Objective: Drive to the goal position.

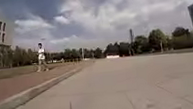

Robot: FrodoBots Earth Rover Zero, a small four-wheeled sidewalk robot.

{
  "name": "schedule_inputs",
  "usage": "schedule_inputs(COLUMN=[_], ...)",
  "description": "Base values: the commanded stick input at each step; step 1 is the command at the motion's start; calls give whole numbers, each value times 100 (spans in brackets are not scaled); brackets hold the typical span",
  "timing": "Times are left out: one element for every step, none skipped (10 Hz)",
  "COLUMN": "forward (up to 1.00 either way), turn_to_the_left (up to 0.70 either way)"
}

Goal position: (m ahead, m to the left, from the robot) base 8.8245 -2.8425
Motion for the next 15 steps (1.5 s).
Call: schedule_inputs(forward=[95,95,95,95,95,91,91,92,92,93,93,93,93,93,93], turn_to_the_left=[2,2,2,2,2,2,2,2,2,2,2,2,2,2,2])
